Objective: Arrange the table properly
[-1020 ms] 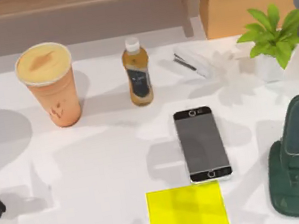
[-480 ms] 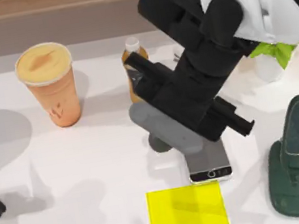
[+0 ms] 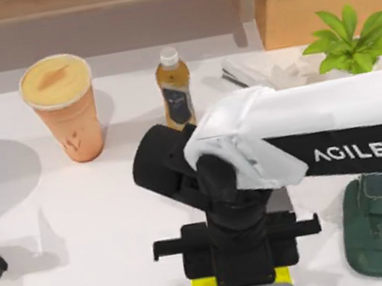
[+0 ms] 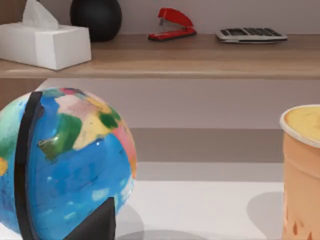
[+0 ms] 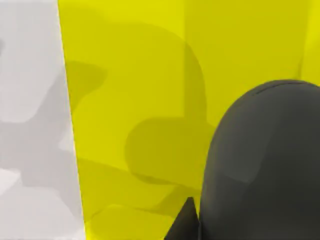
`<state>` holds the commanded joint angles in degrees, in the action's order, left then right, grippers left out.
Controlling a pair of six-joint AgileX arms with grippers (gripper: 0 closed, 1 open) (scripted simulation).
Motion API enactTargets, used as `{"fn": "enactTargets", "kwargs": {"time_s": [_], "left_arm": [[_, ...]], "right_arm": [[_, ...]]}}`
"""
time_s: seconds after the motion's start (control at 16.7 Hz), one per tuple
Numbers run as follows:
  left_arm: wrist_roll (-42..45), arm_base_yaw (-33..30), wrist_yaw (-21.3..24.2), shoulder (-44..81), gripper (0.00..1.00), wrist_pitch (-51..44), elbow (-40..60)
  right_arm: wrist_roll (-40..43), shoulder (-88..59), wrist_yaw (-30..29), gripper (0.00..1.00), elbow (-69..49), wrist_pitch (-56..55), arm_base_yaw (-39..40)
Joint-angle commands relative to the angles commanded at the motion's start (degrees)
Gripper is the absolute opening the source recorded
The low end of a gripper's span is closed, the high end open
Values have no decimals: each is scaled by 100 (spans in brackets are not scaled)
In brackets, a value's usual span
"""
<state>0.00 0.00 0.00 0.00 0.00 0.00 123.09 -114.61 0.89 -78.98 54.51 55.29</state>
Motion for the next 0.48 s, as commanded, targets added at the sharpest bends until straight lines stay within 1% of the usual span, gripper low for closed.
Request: {"fn": "enactTargets", "kwargs": {"time_s": [0.48], "left_arm": [[0,0,0,0,100,0,0]], "right_arm": [[30,-56,-19,0,84,-100,2]]}}
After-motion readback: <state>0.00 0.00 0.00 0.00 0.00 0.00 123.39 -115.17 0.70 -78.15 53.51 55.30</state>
